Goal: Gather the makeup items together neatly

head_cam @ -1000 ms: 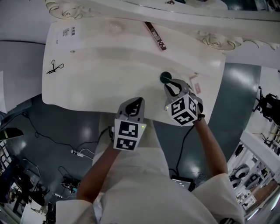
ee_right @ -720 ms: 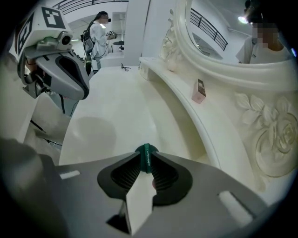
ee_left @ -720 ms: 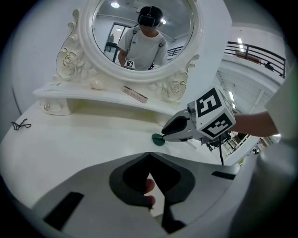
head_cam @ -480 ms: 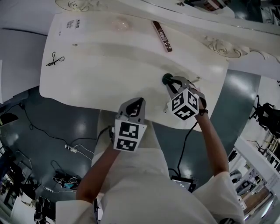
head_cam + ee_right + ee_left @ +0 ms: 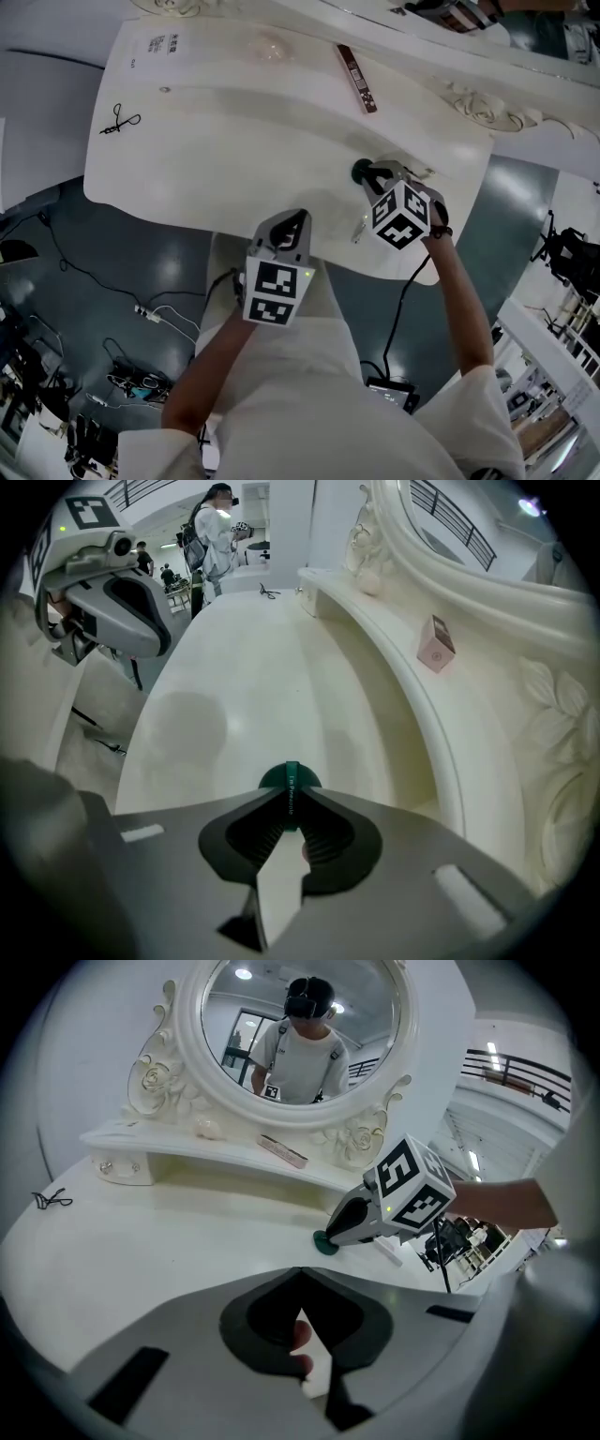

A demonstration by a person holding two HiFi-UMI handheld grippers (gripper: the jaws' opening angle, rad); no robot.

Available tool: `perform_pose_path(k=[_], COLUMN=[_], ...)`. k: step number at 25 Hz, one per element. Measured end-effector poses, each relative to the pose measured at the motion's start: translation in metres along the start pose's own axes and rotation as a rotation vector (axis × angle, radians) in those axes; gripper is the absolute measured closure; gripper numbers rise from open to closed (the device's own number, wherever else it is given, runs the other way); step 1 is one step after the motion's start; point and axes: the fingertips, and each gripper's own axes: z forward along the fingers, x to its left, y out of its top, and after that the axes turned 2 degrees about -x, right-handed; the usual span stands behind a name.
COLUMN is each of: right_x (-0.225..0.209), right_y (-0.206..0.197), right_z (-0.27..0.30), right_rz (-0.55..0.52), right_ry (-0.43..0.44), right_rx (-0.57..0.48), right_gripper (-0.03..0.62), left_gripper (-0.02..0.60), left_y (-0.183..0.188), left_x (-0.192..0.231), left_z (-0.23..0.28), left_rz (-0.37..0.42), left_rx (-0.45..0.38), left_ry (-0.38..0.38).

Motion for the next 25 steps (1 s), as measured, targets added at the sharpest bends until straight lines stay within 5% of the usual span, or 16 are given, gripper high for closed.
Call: perform_pose_path(k=[25], right_x=[0.01], right_y=[0.011], right_z=[-0.011], right_rz=[0.113], right_ry=[0.049], right_rx=[-0.008], right_gripper=[0.589], left_gripper=[0.586], left_y=[0.005], left_x=[0.014], left_z=[-0.015], left_rz=[0.015], left_rx=[-0.004], left_ry=[-0.007])
